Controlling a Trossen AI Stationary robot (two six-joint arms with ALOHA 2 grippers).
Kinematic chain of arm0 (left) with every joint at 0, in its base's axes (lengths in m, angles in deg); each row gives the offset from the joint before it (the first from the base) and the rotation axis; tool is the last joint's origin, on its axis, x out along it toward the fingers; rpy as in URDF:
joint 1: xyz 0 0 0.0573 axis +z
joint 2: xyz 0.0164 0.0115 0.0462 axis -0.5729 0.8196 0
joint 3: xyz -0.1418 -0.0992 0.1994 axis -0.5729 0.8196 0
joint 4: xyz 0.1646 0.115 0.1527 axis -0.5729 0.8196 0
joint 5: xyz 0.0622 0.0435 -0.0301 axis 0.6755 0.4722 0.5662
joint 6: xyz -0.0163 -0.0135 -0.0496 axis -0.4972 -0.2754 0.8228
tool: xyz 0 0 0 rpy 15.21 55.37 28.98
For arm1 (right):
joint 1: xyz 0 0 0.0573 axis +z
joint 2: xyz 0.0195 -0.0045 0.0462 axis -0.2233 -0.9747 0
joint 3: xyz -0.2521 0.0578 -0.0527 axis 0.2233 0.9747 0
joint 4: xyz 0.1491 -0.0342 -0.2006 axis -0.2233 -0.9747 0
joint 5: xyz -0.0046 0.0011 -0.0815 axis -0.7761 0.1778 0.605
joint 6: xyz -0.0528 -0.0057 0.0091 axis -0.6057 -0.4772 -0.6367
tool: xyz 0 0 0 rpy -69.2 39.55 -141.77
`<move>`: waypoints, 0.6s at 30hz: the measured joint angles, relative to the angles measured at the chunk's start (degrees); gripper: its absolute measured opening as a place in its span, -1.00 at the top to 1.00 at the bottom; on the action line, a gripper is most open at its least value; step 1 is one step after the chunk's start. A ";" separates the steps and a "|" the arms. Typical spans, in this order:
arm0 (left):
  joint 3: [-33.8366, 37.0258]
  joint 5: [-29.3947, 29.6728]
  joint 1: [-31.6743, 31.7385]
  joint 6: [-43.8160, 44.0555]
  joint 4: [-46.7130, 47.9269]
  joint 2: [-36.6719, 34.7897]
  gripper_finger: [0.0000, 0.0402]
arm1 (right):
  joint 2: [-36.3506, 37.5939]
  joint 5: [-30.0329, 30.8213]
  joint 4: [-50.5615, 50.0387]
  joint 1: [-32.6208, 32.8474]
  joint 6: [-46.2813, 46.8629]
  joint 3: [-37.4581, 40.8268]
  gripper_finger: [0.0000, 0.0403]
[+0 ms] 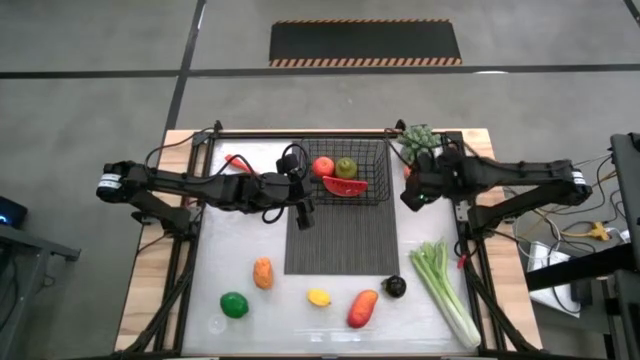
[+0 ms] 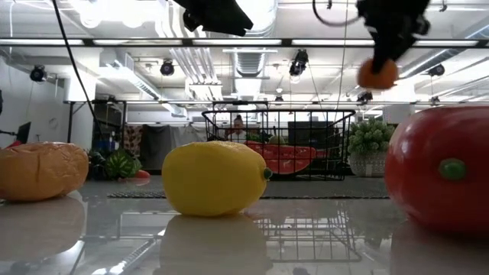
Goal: Build produce basket
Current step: Put the orange into the wire basket
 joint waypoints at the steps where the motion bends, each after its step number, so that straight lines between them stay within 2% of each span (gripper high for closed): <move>1: 0.00 0.00 0.00 0.00 0.00 0.00 0.08 | -0.08 0.10 0.95 -0.14 -2.20 -1.62 -0.39; 5: 0.00 0.00 0.00 0.00 0.00 -0.02 0.08 | -1.45 -1.90 6.64 -0.22 -13.35 -6.81 -0.40; 13: 0.00 0.00 0.00 0.11 0.00 -0.02 0.08 | -6.63 -20.03 16.11 -0.91 -39.51 -11.30 -0.40; 15: 0.00 0.00 -0.06 0.24 -0.02 -0.04 0.08 | -8.00 -23.66 17.34 -1.95 -43.74 -11.26 -0.40; 18: 0.00 0.00 -0.20 0.28 0.00 -0.07 0.08 | -10.31 -24.69 18.90 -4.28 -45.99 -11.24 -0.40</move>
